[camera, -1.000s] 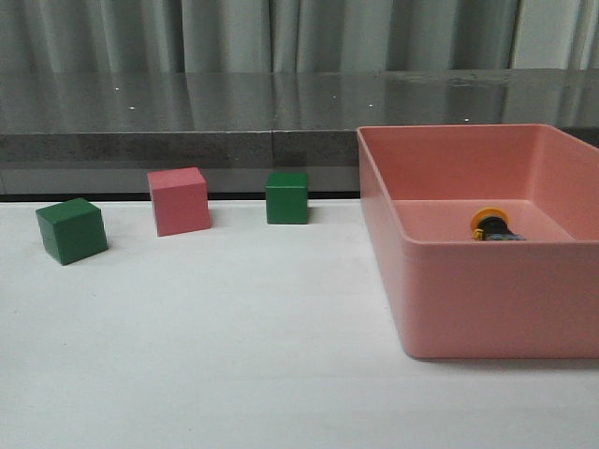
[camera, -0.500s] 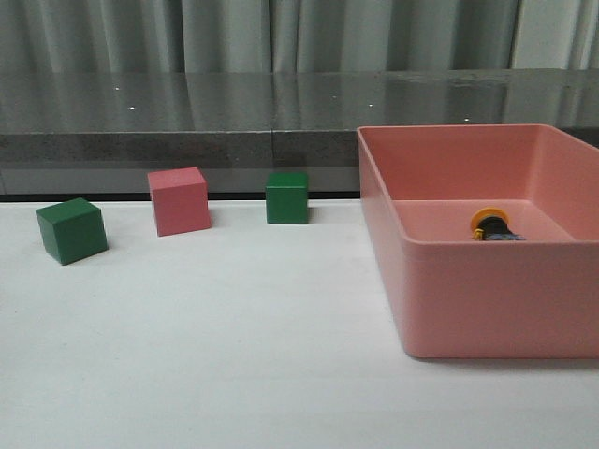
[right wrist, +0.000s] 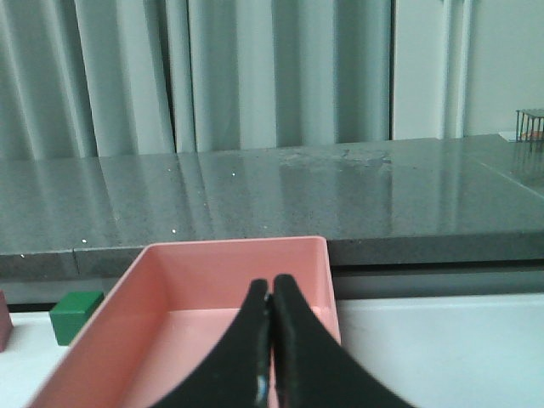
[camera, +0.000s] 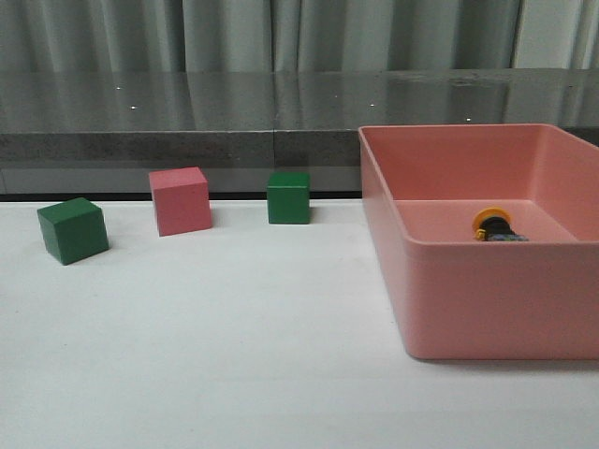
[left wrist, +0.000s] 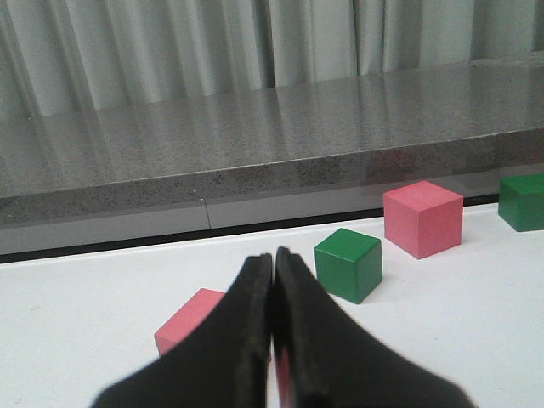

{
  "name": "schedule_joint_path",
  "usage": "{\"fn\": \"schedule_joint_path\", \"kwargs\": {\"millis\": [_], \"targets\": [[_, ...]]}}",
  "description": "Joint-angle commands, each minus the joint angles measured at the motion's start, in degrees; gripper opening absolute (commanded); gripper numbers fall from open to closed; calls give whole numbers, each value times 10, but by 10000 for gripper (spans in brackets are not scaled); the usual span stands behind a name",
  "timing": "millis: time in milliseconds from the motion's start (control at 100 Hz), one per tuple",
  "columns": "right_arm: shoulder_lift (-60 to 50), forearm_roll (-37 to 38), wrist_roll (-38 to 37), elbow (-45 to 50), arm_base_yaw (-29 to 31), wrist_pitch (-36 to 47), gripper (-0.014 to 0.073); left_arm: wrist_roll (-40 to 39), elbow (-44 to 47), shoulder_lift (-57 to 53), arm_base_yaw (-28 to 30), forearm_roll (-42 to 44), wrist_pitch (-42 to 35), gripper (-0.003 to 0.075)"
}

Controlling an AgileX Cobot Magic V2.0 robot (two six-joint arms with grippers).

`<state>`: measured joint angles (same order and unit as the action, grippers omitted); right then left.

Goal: Place and stand button with both arms

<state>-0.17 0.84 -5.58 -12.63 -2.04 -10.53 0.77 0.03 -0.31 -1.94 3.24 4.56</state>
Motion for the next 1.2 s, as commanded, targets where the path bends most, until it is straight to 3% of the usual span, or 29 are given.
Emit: {"fn": "schedule_joint_path", "kwargs": {"millis": [0,200,370,560,630,700,850,910,1040,1190], "targets": [[40,-8,-1,-112,4,-71,-118,-8,17,-17,2,-3,-46,-19],[206,-8,1,-335,4,-327,-118,-8,17,-17,2,-3,-46,-19],[331,-28,1,-448,4,-416,-118,-8,17,-17,2,-3,-46,-19],[411,-46,1,-456,4,-402,-108,-8,17,-17,2,-3,-46,-19],[438,-62,2,-456,4,-389,-53,-8,17,-17,2,-3,-46,-19],[465,-88,21,-456,4,-369,67,-8,17,-17,2,-3,-46,-19],[516,-186,125,-456,3,-319,507,-8,17,-17,2,-3,-46,-19],[539,-232,161,-456,3,-294,612,-8,17,-17,2,-3,-46,-19],[591,-311,241,-456,3,-256,556,-8,17,-17,2,-3,-46,-19],[671,-327,258,-462,3,-236,521,-8,17,-17,2,-3,-46,-19]]}}
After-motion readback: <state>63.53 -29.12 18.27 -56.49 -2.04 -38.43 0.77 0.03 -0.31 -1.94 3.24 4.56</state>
